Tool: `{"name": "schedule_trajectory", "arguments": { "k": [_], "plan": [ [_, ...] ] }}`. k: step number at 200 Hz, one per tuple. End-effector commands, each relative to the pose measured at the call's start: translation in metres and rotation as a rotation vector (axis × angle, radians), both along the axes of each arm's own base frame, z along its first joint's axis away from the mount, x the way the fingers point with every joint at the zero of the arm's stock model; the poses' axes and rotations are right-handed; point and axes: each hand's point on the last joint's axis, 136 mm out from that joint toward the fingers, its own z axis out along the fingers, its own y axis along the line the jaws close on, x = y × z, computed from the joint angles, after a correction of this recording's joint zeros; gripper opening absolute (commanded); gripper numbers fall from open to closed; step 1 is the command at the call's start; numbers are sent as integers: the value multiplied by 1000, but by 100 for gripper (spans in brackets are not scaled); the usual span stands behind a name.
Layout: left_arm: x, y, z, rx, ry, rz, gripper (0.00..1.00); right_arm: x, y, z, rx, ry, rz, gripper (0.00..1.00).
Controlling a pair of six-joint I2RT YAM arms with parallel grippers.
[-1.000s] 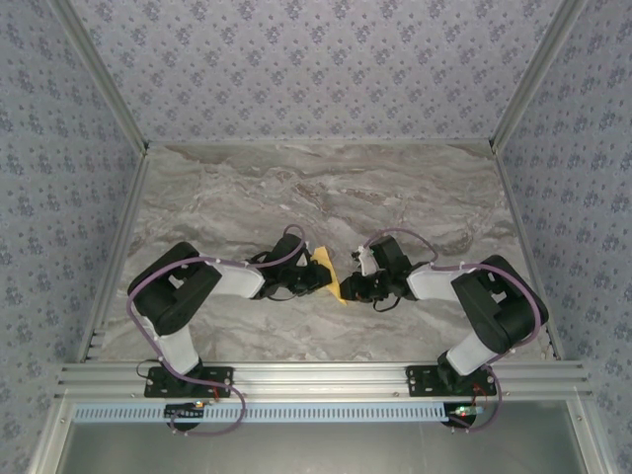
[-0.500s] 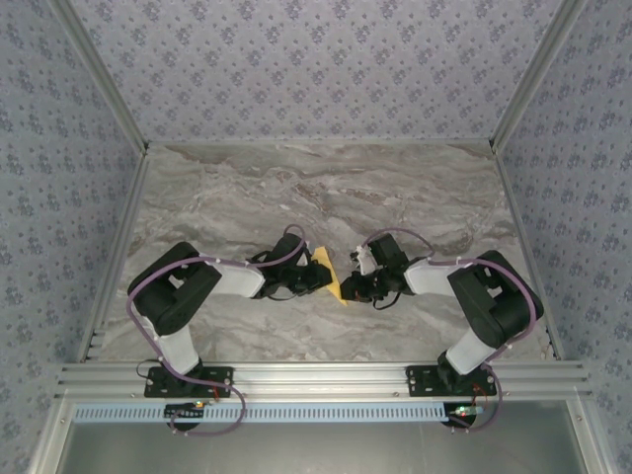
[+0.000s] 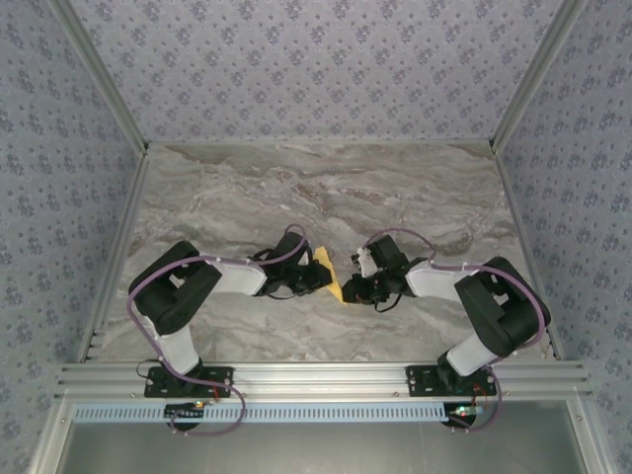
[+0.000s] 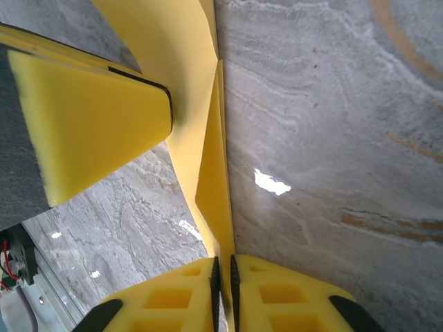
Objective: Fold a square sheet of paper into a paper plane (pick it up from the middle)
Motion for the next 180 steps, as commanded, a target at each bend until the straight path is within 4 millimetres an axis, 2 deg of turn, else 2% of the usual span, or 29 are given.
{"name": "schedule_trajectory", "arguments": {
  "k": [1, 20, 39, 70, 97, 149, 180],
  "plan": [
    [-5, 12, -25, 98, 45, 13, 20, -20, -16, -22, -83, 75, 8, 11],
    [-6, 14, -27, 105, 51, 19, 20, -21, -17, -27, -96, 86, 14, 10],
    [-7, 14, -26, 107, 55, 18, 20, -19, -15, -22, -87, 80, 16, 13],
    [-9, 18, -27, 116, 61, 21, 20, -14, -14, 2, -58, 24, 7, 19],
    [-10, 19, -28, 116, 62, 24, 20, -7, -14, 16, -41, -12, -2, 20],
    [-10, 18, -28, 114, 65, 25, 19, -1, -12, 9, -49, 1, 3, 21],
    [-9, 18, -27, 111, 64, 26, 19, 2, -5, 14, -14, -6, 14, 22]
  ]
}}
